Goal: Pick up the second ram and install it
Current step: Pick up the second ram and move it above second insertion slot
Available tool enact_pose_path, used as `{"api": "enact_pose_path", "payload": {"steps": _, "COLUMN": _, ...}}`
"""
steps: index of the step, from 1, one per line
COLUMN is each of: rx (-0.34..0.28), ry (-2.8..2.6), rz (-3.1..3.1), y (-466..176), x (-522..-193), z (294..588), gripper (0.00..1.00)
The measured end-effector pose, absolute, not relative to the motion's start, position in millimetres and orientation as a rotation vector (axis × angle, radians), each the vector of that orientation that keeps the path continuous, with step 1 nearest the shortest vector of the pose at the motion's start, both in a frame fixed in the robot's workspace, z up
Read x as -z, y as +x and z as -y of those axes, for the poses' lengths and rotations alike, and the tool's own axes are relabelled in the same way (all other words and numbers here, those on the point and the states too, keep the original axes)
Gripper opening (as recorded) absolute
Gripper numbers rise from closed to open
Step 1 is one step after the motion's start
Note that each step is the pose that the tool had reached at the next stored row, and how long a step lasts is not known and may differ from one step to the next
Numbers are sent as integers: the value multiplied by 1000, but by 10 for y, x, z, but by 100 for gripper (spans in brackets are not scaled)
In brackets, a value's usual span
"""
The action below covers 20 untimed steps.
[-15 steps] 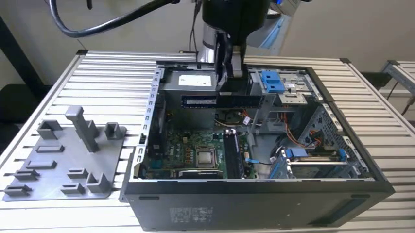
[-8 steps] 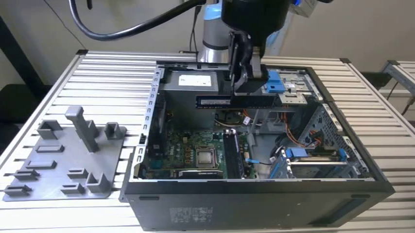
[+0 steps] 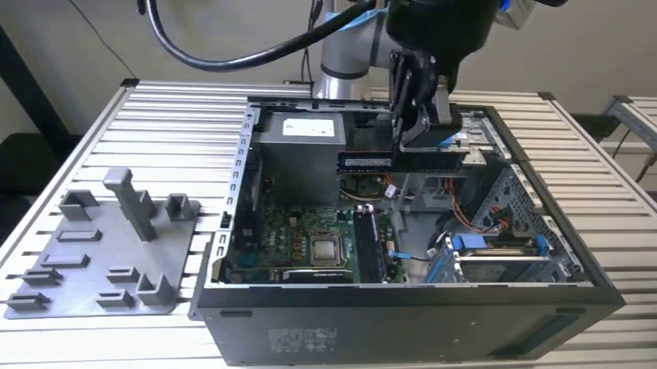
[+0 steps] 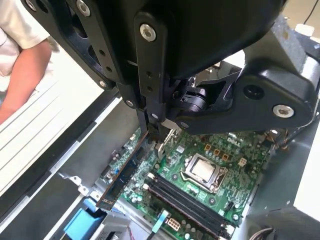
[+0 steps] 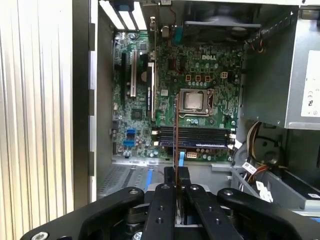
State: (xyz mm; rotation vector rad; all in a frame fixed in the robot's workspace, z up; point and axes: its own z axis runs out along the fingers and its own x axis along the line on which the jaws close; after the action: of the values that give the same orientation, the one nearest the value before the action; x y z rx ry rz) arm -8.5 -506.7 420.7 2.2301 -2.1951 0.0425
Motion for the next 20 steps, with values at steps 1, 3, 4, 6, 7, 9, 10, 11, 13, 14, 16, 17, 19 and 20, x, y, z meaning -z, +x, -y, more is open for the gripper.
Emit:
{"api": "enact_pose_path", "payload": {"steps": 1, "rx": -42, "ry": 2230, "rz": 2195, "y": -48, "x": -4207, "z": 5068, "gripper": 14}}
{"api": "enact_pose_path", "payload": {"steps": 3, "rx": -42, "ry": 2230, "rz": 2195, "y": 27, "x": -4207, "z": 5073, "gripper": 14}}
{"api": "enact_pose_path", "payload": {"steps": 4, "rx": -42, "ry": 2230, "rz": 2195, "y": 66, "x": -4207, "z": 5075, "gripper": 14}}
{"api": "enact_pose_path", "payload": {"steps": 6, "rx": -42, "ry": 2230, "rz": 2195, "y": 117, "x": -4207, "z": 5076, "gripper": 14}}
{"api": "enact_pose_path", "payload": {"steps": 7, "rx": -42, "ry": 2230, "rz": 2195, "y": 138, "x": -4207, "z": 5077, "gripper": 14}}
{"api": "enact_pose_path", "payload": {"steps": 9, "rx": -42, "ry": 2230, "rz": 2195, "y": 168, "x": -4207, "z": 5078, "gripper": 14}}
{"api": "enact_pose_path", "payload": {"steps": 10, "rx": -42, "ry": 2230, "rz": 2195, "y": 170, "x": -4207, "z": 5078, "gripper": 14}}
{"api": "enact_pose_path", "payload": {"steps": 11, "rx": -42, "ry": 2230, "rz": 2195, "y": 170, "x": -4207, "z": 5078, "gripper": 14}}
{"api": "enact_pose_path", "payload": {"steps": 13, "rx": -42, "ry": 2230, "rz": 2195, "y": 171, "x": -4207, "z": 5078, "gripper": 14}}
{"api": "enact_pose_path", "payload": {"steps": 14, "rx": -42, "ry": 2230, "rz": 2195, "y": 171, "x": -4206, "z": 5078, "gripper": 14}}
{"api": "enact_pose_path", "payload": {"steps": 16, "rx": -42, "ry": 2230, "rz": 2195, "y": 171, "x": -4207, "z": 5078, "gripper": 14}}
{"api": "enact_pose_path", "payload": {"steps": 17, "rx": -42, "ry": 2230, "rz": 2195, "y": 173, "x": -4207, "z": 5078, "gripper": 14}}
{"api": "enact_pose_path", "payload": {"steps": 19, "rx": -42, "ry": 2230, "rz": 2195, "y": 185, "x": -4207, "z": 5077, "gripper": 14}}
{"api": "enact_pose_path", "payload": {"steps": 20, "rx": -42, "ry": 2230, "rz": 2195, "y": 193, "x": -4207, "z": 5078, "gripper": 14}}
